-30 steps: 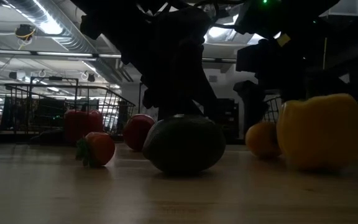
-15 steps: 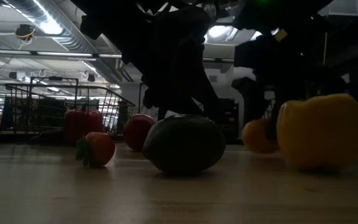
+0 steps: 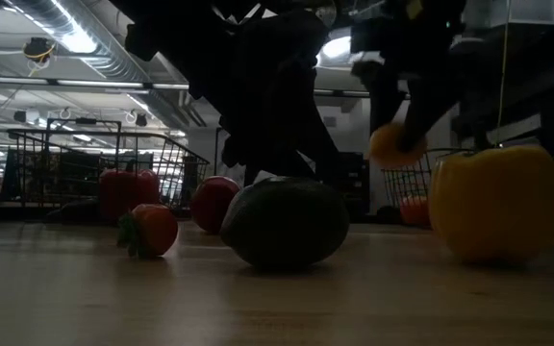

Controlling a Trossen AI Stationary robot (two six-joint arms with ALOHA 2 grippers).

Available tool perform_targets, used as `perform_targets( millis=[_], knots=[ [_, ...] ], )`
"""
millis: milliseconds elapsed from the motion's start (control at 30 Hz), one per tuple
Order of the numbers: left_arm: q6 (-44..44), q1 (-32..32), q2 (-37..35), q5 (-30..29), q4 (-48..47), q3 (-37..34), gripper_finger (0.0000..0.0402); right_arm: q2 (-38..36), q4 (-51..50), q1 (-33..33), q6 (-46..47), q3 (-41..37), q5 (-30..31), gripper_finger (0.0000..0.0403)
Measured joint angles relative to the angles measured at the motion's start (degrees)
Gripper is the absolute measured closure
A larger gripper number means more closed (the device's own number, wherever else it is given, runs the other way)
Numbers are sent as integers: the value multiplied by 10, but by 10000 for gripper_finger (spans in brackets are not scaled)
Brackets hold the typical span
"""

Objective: Sort produce into baskets
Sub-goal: Put the bottom lemon into the right gold wire basket

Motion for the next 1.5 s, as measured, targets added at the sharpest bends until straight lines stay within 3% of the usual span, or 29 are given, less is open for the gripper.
perform_targets(
  millis=[400,833,1033,1200,1500],
  knots=[
    [-2,0,0,0,0,0,183,-54,-161,-42,4,53,87,153],
    [-2,0,0,-24,0,0,183,-150,-199,-253,14,53,98,152],
    [-2,0,0,-24,0,0,183,-155,-180,-372,-27,45,23,152],
    [-1,0,0,-24,0,0,183,-154,-112,-467,-75,-10,-44,152],
    [-1,0,0,-29,0,0,183,-154,-2,-601,-84,-91,-53,152]
  ],
)
